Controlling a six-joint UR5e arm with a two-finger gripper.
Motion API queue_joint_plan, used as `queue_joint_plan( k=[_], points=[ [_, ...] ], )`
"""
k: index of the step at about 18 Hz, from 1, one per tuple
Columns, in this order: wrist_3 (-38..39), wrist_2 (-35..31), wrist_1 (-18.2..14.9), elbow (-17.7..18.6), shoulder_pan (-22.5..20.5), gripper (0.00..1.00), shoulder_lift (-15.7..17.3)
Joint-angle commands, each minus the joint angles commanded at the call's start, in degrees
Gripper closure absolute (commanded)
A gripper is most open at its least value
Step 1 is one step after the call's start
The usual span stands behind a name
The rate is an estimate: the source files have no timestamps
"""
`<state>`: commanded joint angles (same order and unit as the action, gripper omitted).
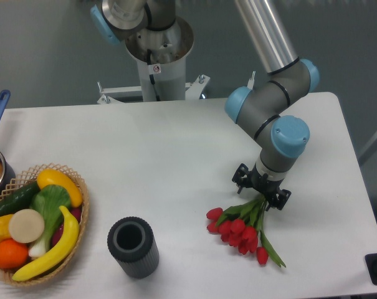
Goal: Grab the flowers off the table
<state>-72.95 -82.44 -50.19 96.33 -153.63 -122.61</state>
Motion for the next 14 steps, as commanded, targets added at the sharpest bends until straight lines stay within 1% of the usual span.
queue_joint_plan(
  k=[1, 2, 4, 8, 11, 14],
  points=[
    [0.3, 0.0, 0.0, 0.2, 0.0, 0.92, 0.1],
    [0.5, 0.0, -0.1, 0.1, 0.1, 1.00, 0.2],
    [1.8, 0.0, -0.4, 0.0, 0.0, 1.00, 0.9],
    [5.6, 0.1, -1.0, 0.0, 0.0, 1.00, 3.6],
    [6.1, -0.3, -1.3, 0.0, 0.0, 1.00, 6.6],
    [6.2, -0.5, -4.1, -1.9, -1.1, 1.00, 9.0]
  ],
)
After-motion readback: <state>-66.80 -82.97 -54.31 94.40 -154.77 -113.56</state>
